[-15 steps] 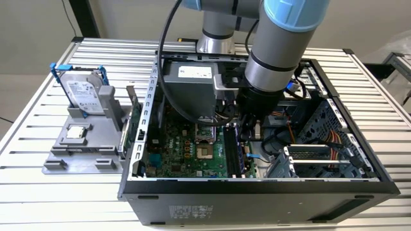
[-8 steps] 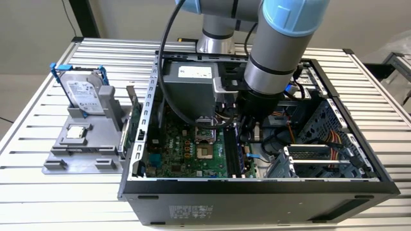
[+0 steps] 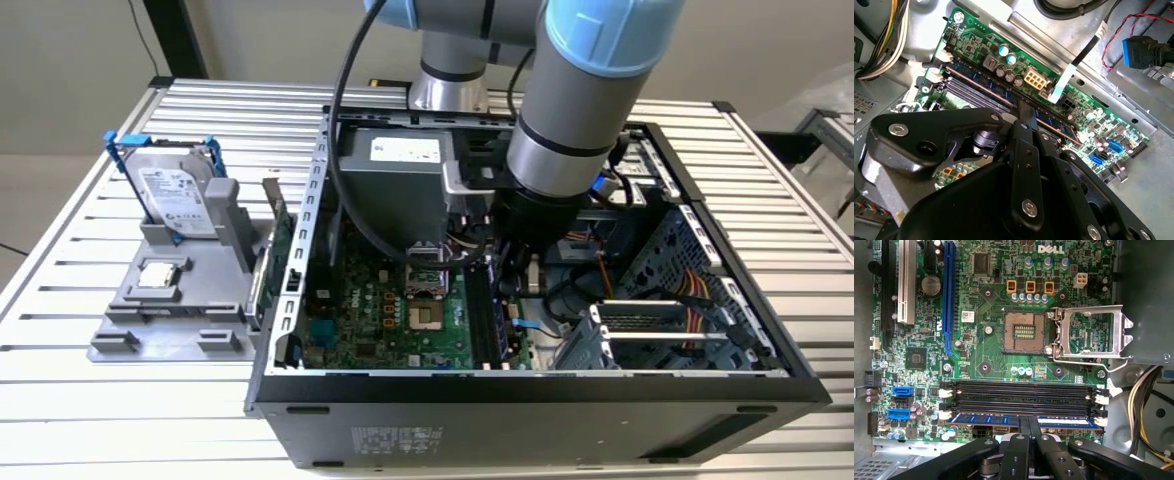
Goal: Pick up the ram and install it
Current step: 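Press down the ram until it locks into place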
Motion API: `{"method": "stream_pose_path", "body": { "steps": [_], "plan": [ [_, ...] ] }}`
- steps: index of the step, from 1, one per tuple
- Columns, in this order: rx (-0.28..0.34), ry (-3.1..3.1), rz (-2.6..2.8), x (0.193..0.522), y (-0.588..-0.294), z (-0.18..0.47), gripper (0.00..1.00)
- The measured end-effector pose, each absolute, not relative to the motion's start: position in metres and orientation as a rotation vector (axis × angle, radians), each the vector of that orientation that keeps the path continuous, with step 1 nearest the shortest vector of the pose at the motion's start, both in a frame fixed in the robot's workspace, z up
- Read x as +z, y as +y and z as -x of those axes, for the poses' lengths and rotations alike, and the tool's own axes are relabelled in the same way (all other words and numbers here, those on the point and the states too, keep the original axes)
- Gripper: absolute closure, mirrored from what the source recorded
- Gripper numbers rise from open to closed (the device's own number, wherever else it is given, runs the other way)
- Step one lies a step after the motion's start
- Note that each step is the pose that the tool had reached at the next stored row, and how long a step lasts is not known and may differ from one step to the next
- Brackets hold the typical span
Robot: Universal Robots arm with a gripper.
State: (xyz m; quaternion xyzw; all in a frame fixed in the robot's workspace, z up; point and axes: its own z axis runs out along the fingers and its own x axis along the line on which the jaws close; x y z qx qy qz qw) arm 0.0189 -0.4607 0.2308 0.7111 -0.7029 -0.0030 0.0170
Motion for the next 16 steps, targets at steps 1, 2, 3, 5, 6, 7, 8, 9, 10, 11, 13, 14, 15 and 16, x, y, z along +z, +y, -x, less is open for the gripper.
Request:
{"method": "stream_pose_path", "body": {
  "steps": [1,2,3,5,6,7,8,9,10,11,13,14,15,16],
  "plan": [
    [-0.009,-2.185,-2.21,0.2304,-0.4607,-0.0189,1.0],
    [-0.009,-2.184,-2.21,0.2298,-0.4607,-0.0189,1.0],
    [-0.009,-2.184,-2.21,0.2292,-0.4607,-0.0189,1.0],
    [-0.009,-2.184,-2.21,0.228,-0.4607,-0.0189,1.0],
    [-0.009,-2.184,-2.21,0.2276,-0.4607,-0.0189,1.0],
    [-0.009,-2.184,-2.21,0.2271,-0.4608,-0.0189,1.0],
    [-0.009,-2.184,-2.21,0.227,-0.4608,-0.0189,1.0],
    [-0.009,-2.184,-2.21,0.2269,-0.4608,-0.0189,1.0],
    [-0.009,-2.184,-2.21,0.2266,-0.4608,-0.0189,1.0],
    [-0.009,-2.185,-2.21,0.2261,-0.4607,-0.0189,1.0],
    [-0.009,-2.184,-2.21,0.2256,-0.4607,-0.0189,1.0],
    [-0.009,-2.184,-2.21,0.2251,-0.4607,-0.0189,1.0],
    [-0.009,-2.184,-2.21,0.2246,-0.4607,-0.0189,1.0],
    [-0.009,-2.184,-2.21,0.2241,-0.4608,-0.0189,1.0]
  ]
}}
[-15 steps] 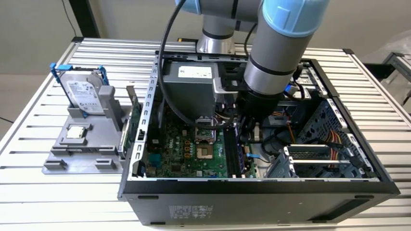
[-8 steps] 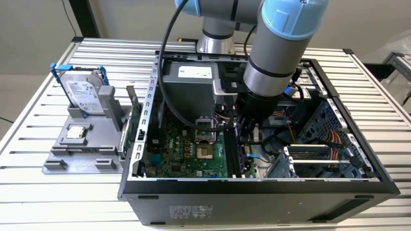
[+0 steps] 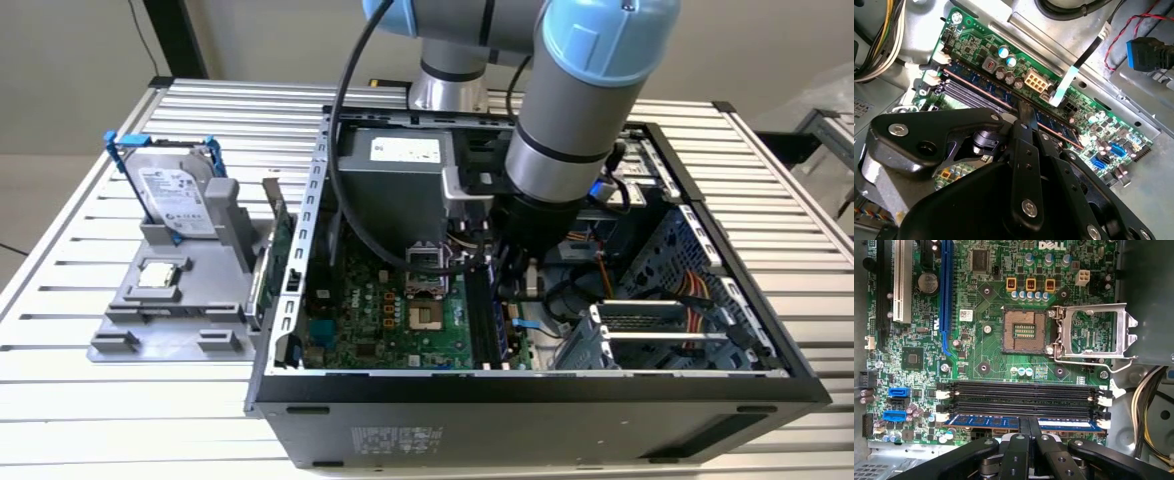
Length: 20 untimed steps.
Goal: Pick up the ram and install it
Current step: 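Press down the ram until it locks into place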
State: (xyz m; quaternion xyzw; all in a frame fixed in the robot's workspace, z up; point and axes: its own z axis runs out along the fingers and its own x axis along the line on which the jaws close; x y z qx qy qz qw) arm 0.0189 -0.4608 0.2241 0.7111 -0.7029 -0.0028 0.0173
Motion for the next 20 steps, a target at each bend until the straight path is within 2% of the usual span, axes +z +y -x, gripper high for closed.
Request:
{"method": "stream_pose_path", "body": {
  "steps": [20],
  "plan": [
    [-0.01,-2.185,-2.211,0.2207,-0.4606,-0.0189,1.0]
  ]
}}
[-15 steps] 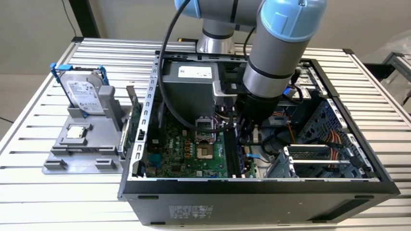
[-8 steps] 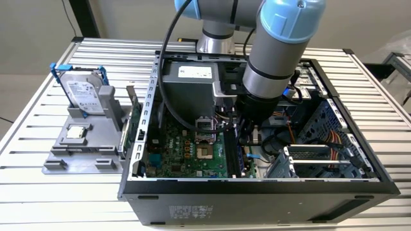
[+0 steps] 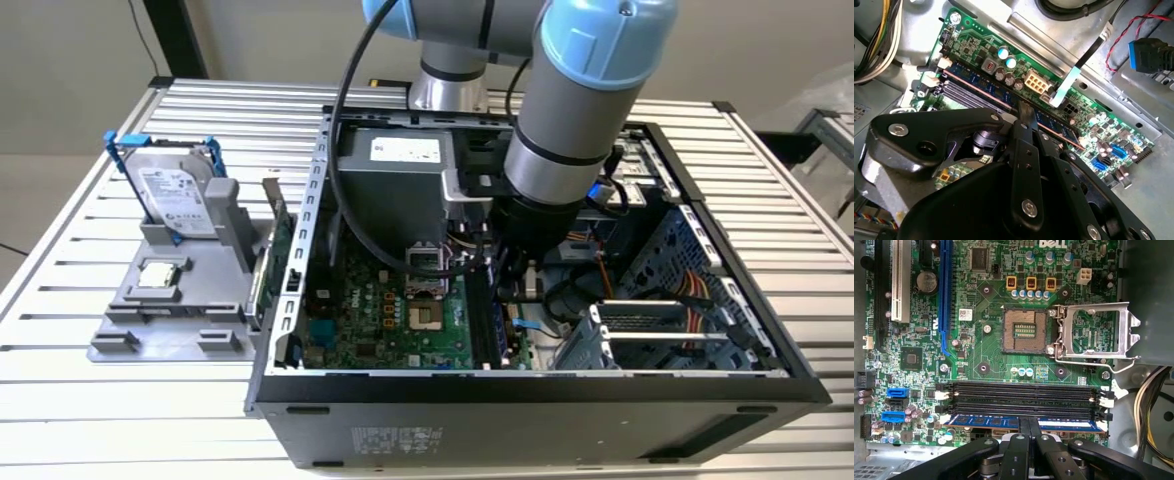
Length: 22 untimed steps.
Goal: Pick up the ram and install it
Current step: 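Press down the ram until it locks into place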
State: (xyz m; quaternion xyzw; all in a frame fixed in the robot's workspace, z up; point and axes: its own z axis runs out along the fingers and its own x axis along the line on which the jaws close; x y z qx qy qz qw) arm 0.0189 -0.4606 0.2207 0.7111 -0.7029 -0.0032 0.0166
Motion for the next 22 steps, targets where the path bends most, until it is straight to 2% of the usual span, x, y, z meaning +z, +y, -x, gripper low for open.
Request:
{"method": "stream_pose_path", "body": {
  "steps": [22],
  "plan": [
    [-0.015,-2.182,-2.207,0.25,-0.461,-0.019,1.0]
  ]
}}
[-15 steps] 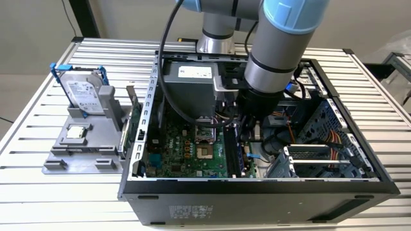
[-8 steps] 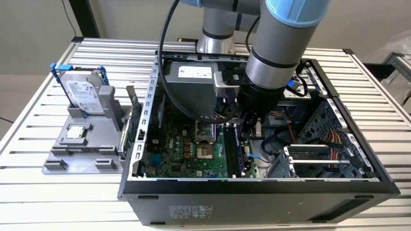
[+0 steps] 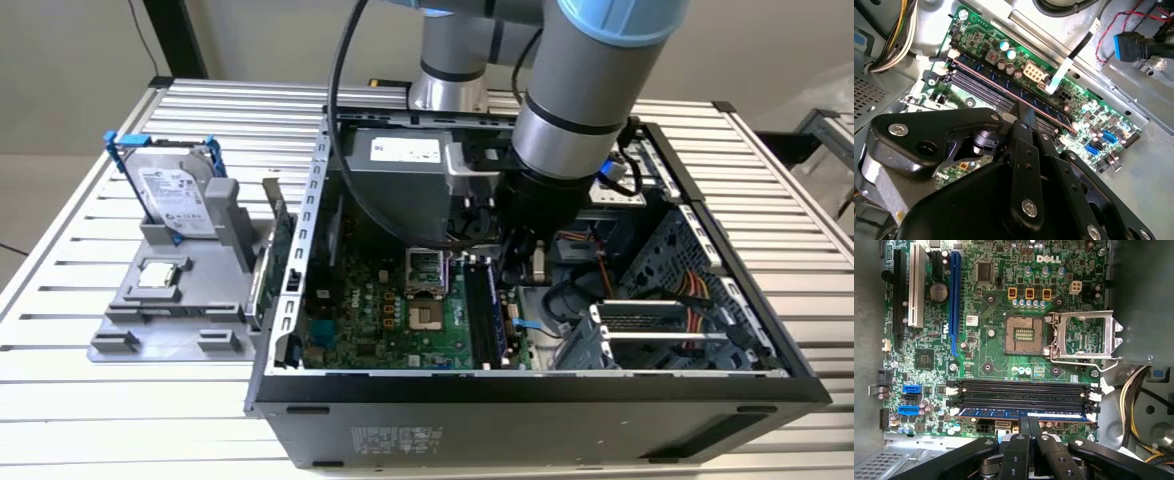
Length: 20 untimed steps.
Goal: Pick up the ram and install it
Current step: 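Press down the ram until it locks into place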
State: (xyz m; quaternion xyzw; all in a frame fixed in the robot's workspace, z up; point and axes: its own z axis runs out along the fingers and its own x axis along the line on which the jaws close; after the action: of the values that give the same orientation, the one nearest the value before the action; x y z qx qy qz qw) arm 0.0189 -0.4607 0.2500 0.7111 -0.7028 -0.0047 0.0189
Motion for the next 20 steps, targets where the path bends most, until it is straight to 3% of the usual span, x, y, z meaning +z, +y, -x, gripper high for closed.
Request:
{"method": "stream_pose_path", "body": {
  "steps": [20],
  "plan": [
    [-0.033,-2.173,-2.199,0.273,-0.461,-0.019,1.0]
  ]
}}
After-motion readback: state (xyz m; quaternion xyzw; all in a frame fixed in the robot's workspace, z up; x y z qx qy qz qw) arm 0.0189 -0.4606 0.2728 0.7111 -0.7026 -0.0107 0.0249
